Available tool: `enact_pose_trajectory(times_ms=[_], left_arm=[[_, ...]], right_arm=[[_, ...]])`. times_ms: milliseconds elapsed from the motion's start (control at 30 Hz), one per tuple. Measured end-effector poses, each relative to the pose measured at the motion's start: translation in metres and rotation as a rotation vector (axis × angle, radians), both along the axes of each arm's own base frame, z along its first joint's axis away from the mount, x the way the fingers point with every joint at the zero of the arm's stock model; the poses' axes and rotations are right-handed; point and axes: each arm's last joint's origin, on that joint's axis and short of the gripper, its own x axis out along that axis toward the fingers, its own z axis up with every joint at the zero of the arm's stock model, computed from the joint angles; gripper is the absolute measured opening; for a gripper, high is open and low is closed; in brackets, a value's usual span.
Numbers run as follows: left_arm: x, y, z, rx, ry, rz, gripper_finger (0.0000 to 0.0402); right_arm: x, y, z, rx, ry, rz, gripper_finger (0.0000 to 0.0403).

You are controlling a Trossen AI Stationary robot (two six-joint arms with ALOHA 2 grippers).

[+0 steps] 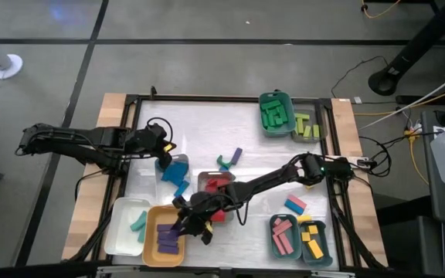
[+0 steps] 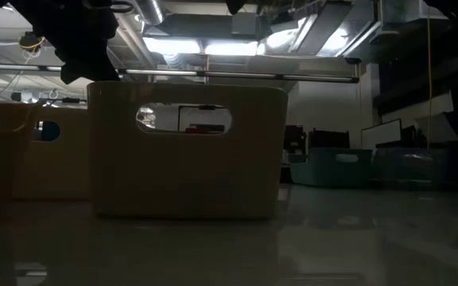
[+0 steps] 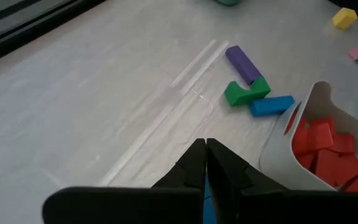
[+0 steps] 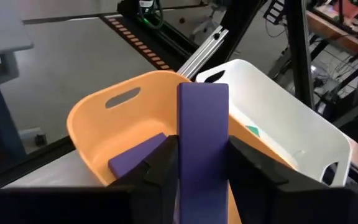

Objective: Sort blocks
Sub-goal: Put the purple block into the yellow bin

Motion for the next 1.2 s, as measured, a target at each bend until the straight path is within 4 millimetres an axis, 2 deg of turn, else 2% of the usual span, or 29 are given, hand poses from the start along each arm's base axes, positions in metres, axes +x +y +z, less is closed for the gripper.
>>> enact_pose_trajectory(times_ms=[167,333,467,600,700,933,1100,1200], left_arm=[[0.0,0.0,0.0,0.001,0.001,0.0,0.0001],[0.0,0.0,0.0,0.001,0.002,-0.001,0.0001],[0.0,0.0,0.0,0.001,0.002,-0.001,0.0001],[0.0,0.0,0.0,0.005,0.005,-0.004,0.0001],[0.0,0.0,0.0,0.011,0.004,-0.01,0.0001],[0.008,0.0,0.002,0.028,-0.037,-0.008,0.0001],[0.021,0.0,0.004,0.091,-0.079,-0.048,0.0001],[0.032,0.001,0.004,0.134,-0.107,-0.059,0.0001]], right_arm=[[0.001,-0.002,0.0,-0.024,-0.006,-0.061,0.017],[0.002,-0.006,-0.001,-0.076,-0.017,-0.196,0.021],[-0.004,-0.017,0.007,-0.23,0.032,-0.362,0.0219],[-0.021,-0.037,0.021,-0.429,0.173,-0.378,0.022],[-0.037,-0.06,0.033,-0.513,0.314,-0.371,0.022],[-0.066,-0.136,0.052,-0.587,0.625,-0.447,0.022],[-0.086,-0.191,0.063,-0.463,0.792,-0.46,0.0221],[-0.097,-0.223,0.063,-0.345,0.89,-0.424,0.0221]])
